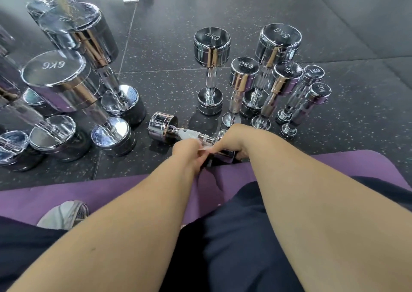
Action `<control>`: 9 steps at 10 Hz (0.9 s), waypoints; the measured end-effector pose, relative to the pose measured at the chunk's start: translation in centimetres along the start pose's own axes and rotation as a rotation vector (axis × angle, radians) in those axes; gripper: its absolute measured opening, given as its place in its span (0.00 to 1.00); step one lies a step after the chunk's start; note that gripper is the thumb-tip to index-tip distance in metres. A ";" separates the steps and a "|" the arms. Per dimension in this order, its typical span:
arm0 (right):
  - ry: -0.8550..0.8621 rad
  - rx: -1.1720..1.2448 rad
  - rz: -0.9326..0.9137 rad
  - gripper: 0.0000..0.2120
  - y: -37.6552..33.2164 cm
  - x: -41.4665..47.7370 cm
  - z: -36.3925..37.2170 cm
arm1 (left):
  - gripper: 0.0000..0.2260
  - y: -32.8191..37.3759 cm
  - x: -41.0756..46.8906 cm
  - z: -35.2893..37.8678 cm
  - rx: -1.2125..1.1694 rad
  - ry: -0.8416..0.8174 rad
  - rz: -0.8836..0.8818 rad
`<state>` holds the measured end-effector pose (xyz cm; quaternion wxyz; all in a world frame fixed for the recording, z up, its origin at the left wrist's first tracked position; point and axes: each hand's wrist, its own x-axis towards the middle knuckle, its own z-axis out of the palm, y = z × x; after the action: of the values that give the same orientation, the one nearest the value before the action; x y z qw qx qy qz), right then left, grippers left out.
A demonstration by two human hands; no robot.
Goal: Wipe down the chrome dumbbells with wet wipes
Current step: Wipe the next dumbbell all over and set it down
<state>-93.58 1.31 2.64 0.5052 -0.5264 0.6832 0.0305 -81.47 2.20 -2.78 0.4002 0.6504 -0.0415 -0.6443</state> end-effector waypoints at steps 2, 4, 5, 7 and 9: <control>0.057 0.005 0.022 0.35 0.1 0.7 -0.4 | 0.20 1.8 1.7 -1.9 -0.569 -0.067 0.048; 0.050 -0.040 0.015 0.35 0.4 0.7 -0.6 | 0.12 1.2 0.3 -0.9 -0.343 -0.238 -0.086; 0.041 -0.049 0.005 0.31 0.6 0.7 -0.7 | 0.13 2.8 1.1 -1.4 -0.734 -0.141 -0.006; 0.023 -0.039 0.001 0.31 0.3 0.5 -0.9 | 0.14 2.2 0.3 -1.0 -0.345 -0.114 0.073; -0.030 0.380 0.069 0.10 0.5 -0.4 0.4 | 0.12 -0.2 -3.2 0.4 0.900 0.158 0.629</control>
<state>-93.78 2.04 2.49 0.6041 -0.3973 0.6868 -0.0740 -82.39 3.97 -0.26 0.2576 0.7599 -0.4748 -0.3616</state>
